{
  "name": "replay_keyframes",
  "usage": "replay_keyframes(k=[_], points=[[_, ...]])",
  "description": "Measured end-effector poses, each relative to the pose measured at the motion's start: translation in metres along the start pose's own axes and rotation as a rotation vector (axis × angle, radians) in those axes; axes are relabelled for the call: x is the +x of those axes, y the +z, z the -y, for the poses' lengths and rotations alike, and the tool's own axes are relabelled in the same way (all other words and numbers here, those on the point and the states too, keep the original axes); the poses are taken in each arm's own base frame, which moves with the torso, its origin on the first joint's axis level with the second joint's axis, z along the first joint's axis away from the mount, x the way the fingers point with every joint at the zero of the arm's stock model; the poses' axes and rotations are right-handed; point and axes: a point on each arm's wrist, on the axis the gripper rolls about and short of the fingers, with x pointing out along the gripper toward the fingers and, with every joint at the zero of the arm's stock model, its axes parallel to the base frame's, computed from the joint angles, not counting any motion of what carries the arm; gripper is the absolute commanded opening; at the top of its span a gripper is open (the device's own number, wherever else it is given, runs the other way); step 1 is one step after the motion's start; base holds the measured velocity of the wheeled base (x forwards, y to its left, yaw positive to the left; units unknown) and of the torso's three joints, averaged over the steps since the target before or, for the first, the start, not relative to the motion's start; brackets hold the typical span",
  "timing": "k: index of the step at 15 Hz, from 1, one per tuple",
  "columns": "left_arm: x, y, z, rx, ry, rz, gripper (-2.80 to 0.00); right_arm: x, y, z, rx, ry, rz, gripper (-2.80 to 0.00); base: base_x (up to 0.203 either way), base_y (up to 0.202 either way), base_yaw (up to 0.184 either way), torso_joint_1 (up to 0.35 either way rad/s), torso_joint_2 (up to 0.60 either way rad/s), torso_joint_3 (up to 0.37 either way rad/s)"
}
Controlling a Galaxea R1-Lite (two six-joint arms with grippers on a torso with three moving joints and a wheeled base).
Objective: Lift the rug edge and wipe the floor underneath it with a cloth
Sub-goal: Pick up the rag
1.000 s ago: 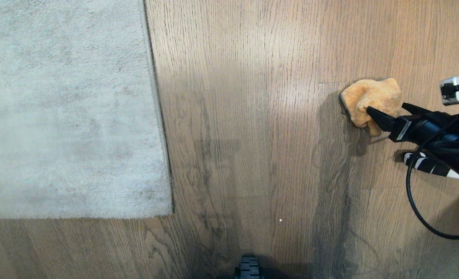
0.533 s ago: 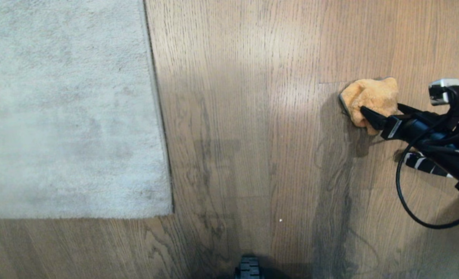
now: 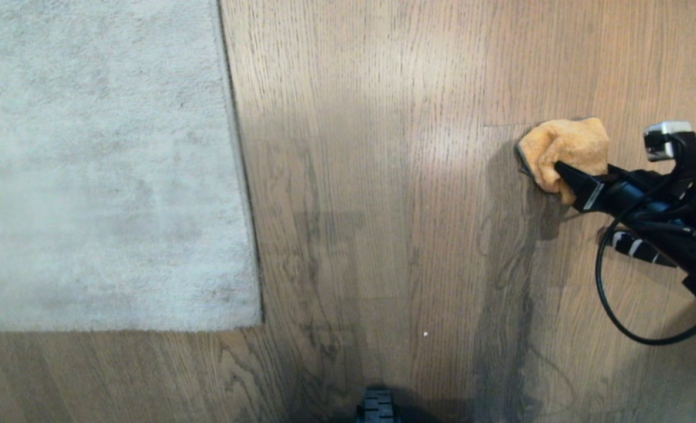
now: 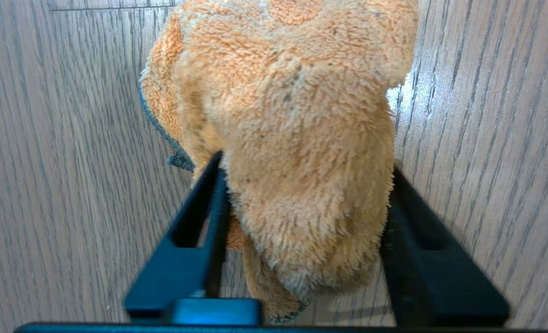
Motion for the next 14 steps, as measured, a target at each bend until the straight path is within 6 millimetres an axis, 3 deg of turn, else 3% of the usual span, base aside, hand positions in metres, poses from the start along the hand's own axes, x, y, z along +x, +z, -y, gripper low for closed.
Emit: replay_keyframes(k=[6,14], points=[[0.0,0.0,0.0,0.0,-0.001,0.0,-2.8,-0.016,0.011,-0.002,-0.004,-0.003,0.02,-2.8,0.0,0.0,0.0,0.0,0.0,0.0],[0.0,0.0,0.0,0.0,-0.001,0.0,-2.8,-0.086,0.029,-0.013,-0.002,0.0,0.052,-2.8,0.0,0.0,0.0,0.0,0.0,0.0]])
